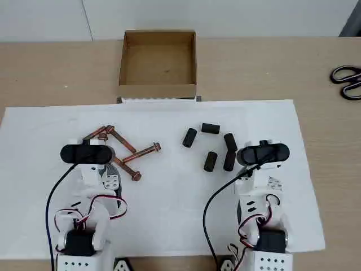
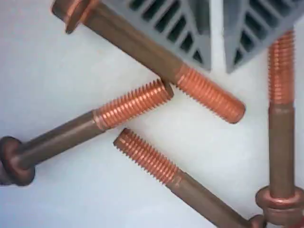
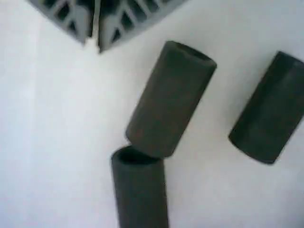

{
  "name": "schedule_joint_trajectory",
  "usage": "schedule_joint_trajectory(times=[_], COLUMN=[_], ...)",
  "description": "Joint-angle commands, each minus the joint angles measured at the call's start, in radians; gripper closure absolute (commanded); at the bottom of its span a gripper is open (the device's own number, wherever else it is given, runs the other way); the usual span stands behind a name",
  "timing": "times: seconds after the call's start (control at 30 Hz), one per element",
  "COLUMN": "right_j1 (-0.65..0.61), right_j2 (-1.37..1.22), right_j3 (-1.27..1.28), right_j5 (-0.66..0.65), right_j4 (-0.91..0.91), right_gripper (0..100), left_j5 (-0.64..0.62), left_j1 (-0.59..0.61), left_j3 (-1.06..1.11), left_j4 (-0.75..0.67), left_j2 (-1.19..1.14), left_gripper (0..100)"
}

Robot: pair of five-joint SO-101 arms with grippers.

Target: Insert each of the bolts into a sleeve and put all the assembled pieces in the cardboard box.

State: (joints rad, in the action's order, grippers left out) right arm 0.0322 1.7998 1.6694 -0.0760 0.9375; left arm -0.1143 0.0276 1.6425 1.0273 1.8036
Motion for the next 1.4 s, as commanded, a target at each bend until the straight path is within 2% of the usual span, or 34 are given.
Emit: schedule_joint_trajectory(times=[0.0,0.23,0.3,0.43,0.5,0.63,0.77,0.87,0.97,1.1,1.27,1.37], right_j1=[0.001,0.008,0.005,-0.028,-0.030,-0.025,-0.033,-0.038,-0.058,-0.096,-0.134,-0.166], right_j2=[0.015,0.013,0.012,-0.041,-0.154,-0.420,-0.730,-0.943,-1.118,-1.302,-1.448,-1.511], right_j3=[0.014,-0.020,-0.110,-0.331,-0.463,-0.715,-1.020,-1.235,-1.413,-1.602,-1.709,-1.715], right_j5=[-0.011,-0.008,-0.009,-0.011,-0.006,-0.002,0.081,0.094,0.092,0.091,0.074,-0.031], right_j4=[-0.016,-0.010,0.025,0.168,0.237,0.283,0.349,0.452,0.576,0.713,0.727,0.728], right_gripper=[99.5,99.5,99.5,99.4,99.4,99.4,99.1,99.1,99.1,99.1,99.1,99.0], left_j5=[0.009,0.003,0.003,0.031,0.055,0.058,0.058,0.058,0.058,0.058,0.060,0.114], left_j1=[-0.002,-0.140,-0.115,0.008,0.069,0.112,0.110,0.115,0.143,0.169,0.167,0.163], left_j3=[-0.004,-0.002,-0.010,-0.091,-0.143,-0.196,-0.277,-0.367,-0.493,-0.759,-1.122,-1.267], left_j4=[-0.002,-0.015,0.014,0.021,0.023,0.032,0.132,0.230,0.262,0.311,0.531,0.646], left_j2=[0.009,0.009,0.009,0.003,0.003,0.002,0.000,-0.054,-0.212,-0.542,-1.000,-1.254], left_gripper=[99,99,99,99,99,99,99,99,99,99,99,99])
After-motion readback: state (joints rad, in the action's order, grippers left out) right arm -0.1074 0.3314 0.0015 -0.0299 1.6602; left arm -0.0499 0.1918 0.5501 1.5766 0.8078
